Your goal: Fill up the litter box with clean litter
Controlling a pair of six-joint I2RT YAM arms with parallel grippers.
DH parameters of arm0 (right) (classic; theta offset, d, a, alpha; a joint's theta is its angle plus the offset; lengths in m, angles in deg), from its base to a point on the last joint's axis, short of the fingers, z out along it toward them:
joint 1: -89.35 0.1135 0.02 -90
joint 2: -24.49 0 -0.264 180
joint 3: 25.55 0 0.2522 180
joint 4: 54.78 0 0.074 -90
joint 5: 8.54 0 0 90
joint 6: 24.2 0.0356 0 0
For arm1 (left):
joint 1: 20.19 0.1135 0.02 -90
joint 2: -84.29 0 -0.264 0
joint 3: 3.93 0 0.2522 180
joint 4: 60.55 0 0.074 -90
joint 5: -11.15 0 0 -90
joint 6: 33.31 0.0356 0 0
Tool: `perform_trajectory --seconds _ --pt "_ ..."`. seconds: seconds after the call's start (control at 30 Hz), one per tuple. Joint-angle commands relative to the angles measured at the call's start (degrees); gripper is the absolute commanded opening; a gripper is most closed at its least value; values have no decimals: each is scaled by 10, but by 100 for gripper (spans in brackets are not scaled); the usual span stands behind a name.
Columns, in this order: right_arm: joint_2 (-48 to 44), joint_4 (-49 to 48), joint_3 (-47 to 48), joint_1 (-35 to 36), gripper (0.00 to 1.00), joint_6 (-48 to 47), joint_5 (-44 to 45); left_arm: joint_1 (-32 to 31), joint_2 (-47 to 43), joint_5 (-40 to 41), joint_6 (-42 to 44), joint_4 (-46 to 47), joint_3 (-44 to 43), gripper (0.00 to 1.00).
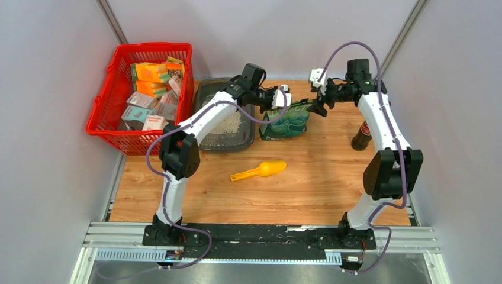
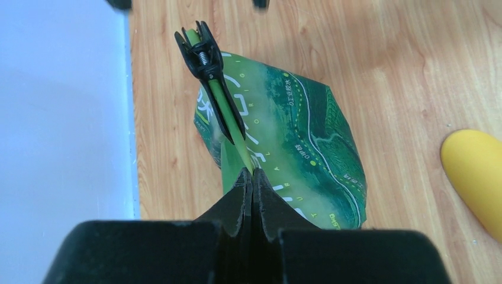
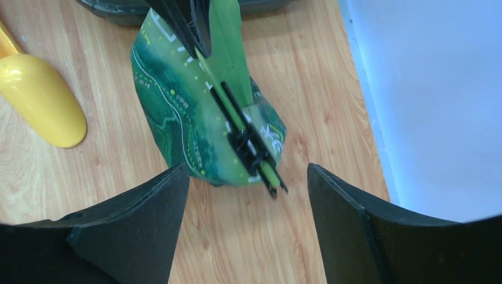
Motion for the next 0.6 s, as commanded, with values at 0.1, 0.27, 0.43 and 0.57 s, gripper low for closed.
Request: perform_trajectory --seconds 0.1,0.27,0.43,0.57 --pt "48 35 55 34 70 -161 10 -11 -96 -53 -4 92 50 0" --pt "64 83 74 37 61 -221 31 -12 -101 -45 3 103 61 0" --pt "49 138 74 37 57 -278 58 -13 -99 -31 8 104 62 0" --pt "13 135 38 37 56 -299 69 -13 -99 -28 8 108 62 0"
